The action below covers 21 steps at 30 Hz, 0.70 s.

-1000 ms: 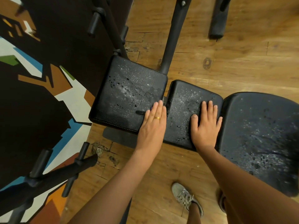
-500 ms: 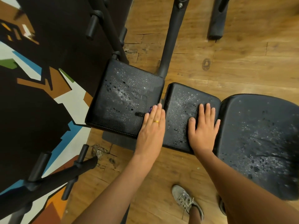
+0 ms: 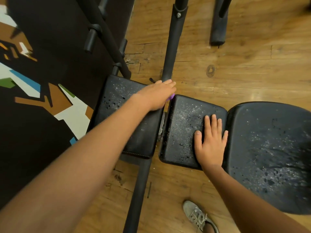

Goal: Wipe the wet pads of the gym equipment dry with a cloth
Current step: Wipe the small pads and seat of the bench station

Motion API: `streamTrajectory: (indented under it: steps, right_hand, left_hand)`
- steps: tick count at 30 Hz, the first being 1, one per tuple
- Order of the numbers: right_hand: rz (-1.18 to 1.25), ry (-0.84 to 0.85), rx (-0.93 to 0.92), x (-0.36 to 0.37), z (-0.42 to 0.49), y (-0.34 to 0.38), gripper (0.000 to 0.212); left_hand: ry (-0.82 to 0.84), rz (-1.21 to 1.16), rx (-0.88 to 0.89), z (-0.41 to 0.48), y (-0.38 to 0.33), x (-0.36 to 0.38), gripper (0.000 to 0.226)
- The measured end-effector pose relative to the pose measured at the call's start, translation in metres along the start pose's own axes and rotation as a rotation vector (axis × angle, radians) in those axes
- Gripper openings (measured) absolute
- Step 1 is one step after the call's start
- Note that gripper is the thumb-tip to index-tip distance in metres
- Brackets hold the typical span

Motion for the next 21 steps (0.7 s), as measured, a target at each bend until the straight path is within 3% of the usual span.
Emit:
streamTrajectory:
  steps: [4,8,14,21]
  right_hand:
    - [-0.01,-0.007,-0.007,-0.001,0.0,0.0,0.064]
    - [0.002,-0.007,-0.008,0.0,0.0,0.001,0.064]
    - [0.002,-0.02,-0.007,-0.001,0.0,0.0,0.065]
    - [0.004,-0.022,-0.012,0.0,0.0,0.0,0.065]
  left_hand:
    - [0.159,0.185,0.162,-0.025,0.036,-0.012,0.073]
    - [0.173,0.32,0.209,-0.048,0.071,-0.018,0.07]
    - [0.111,0.49,0.454,-0.013,0.023,-0.011,0.069]
    - [0.142,0.401,0.394,-0.051,0.071,-0.014,0.073]
Point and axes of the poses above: each hand's wrist, its own z-axis towards the middle knuckle, its own x-axis out of the palm, y = z × x, the point moved 10 cm from there along z, towards the middle knuckle, and after that the axes turned 4 degrees about y, right-handed, at the moved point
